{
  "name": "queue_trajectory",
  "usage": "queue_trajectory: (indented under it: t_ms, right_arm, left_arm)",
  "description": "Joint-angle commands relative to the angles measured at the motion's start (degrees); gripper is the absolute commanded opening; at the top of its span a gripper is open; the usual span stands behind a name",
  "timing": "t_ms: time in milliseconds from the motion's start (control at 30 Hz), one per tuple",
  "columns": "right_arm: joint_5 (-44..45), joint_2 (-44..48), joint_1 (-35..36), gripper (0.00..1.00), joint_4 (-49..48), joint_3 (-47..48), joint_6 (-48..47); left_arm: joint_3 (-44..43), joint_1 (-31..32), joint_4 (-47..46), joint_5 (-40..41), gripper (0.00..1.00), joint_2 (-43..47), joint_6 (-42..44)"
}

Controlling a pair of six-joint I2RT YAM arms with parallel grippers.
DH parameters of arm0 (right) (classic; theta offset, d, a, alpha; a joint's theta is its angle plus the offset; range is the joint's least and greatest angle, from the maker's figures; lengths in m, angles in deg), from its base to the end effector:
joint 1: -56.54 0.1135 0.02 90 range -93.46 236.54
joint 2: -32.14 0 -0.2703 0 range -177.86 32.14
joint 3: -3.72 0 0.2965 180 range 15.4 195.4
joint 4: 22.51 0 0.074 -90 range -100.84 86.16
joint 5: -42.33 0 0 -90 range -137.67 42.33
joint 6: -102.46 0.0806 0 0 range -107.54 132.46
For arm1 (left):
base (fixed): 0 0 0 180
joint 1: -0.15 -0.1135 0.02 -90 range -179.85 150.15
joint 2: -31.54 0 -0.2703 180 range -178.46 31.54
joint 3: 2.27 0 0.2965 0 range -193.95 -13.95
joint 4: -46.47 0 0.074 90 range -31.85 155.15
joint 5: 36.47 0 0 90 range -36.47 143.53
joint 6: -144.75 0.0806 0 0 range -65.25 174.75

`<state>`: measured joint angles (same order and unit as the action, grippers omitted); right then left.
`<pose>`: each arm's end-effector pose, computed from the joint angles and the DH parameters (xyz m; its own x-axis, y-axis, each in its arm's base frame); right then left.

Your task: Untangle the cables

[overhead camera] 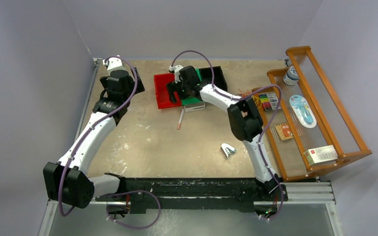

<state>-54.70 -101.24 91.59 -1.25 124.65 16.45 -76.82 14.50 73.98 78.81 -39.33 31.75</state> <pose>0.5046 0.3660 0.1606 -0.4987 -0.2655 -0.8251 -0.6201 0.7744 0.1256 0.3589 -0.0563 0.3286 -0.3000 -0.2879 -0.9094 -0.2950 0.9346 -0.1986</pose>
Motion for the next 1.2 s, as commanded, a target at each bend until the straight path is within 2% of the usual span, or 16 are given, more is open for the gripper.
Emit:
queue_trajectory:
  t_ms: [0,233,333,500,600,800,1167]
  right_arm:
    - [-0.4,8.9,0.0,0.88,-2.6,-3.2,-0.4]
    - [10.3,27.0,-2.3,0.93,-13.8,-18.8,2.5]
    - [19.1,34.5,-3.4,0.93,-18.3,-26.8,4.1]
    - [29.4,41.7,-8.9,0.91,-15.1,-35.5,9.3]
    - [31.0,43.9,-13.3,0.91,-11.5,-40.0,10.5]
    - [25.1,44.6,-19.7,0.98,-3.6,-41.5,7.3]
    - [23.6,36.8,-21.1,0.99,2.9,-37.4,0.3]
  left_arm:
    - [-2.2,-0.6,-0.6,0.1,0.91,0.3,-0.5]
    - [-2.2,-1.6,-0.6,0.2,0.91,0.4,-0.6]
    - [-2.2,-2.1,-0.5,0.2,0.91,0.6,-0.6]
    - [-2.3,-2.7,-0.3,0.6,0.91,0.6,-0.5]
    - [-2.3,-2.7,-0.2,0.7,0.91,0.4,-0.4]
    - [-2.4,-2.7,-0.1,0.9,0.91,0.1,-0.3]
    - [-2.3,-2.7,-0.3,0.5,0.91,0.2,-0.4]
